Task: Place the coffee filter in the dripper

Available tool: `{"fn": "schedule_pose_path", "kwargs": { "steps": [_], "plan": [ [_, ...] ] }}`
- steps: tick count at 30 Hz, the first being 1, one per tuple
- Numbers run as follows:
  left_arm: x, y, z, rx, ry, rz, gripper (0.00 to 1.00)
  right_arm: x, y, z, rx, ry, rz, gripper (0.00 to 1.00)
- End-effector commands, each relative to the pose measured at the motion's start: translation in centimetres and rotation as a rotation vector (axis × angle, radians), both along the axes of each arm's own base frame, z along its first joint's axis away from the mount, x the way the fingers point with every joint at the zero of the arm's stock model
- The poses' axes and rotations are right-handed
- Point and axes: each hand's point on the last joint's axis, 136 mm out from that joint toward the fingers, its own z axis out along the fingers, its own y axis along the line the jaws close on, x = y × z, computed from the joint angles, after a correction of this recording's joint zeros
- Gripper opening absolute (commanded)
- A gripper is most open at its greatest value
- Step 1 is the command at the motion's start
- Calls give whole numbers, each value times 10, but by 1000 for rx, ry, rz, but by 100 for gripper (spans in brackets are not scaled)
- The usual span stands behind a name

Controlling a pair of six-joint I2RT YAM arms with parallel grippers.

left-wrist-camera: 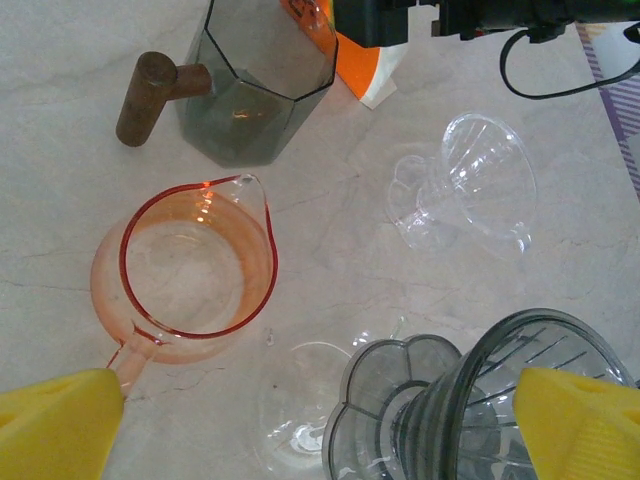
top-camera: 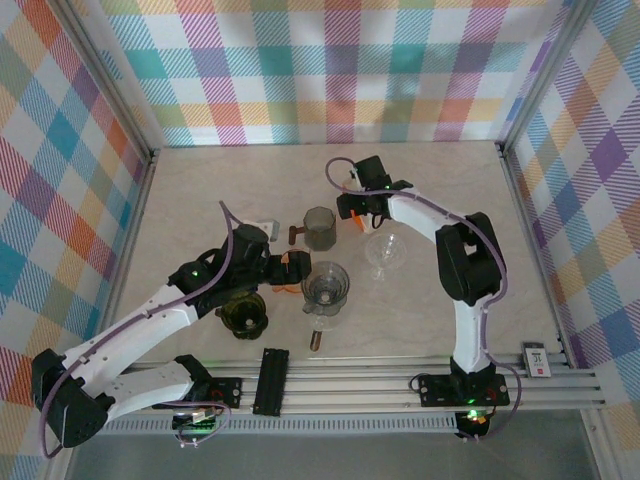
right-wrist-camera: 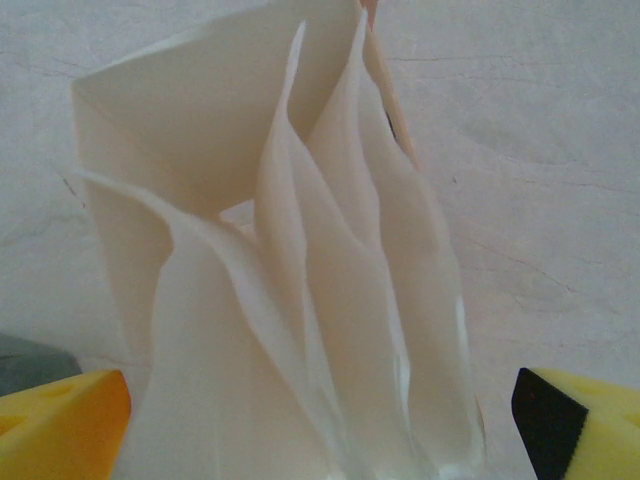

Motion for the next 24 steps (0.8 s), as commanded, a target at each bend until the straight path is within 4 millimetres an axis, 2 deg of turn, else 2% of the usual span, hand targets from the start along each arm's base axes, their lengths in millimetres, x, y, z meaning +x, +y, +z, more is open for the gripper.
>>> {"fn": "schedule_pose_path", "kwargs": {
  "steps": [1,9,18,24],
  "plan": [
    [6,0,2,-5,-15,-3,100,13,3,1,7,-17,15,99],
    [7,7,-1,4,-8,21,100,21,1,-14,1,-2,-43,99],
    [9,11,-6,14,5,39,100,22,-7,-21,-24,-3,-87,84],
    [10,13,-7,9,7,45,100,19,-28,-24,-66,1,-143,74]
  ]
}}
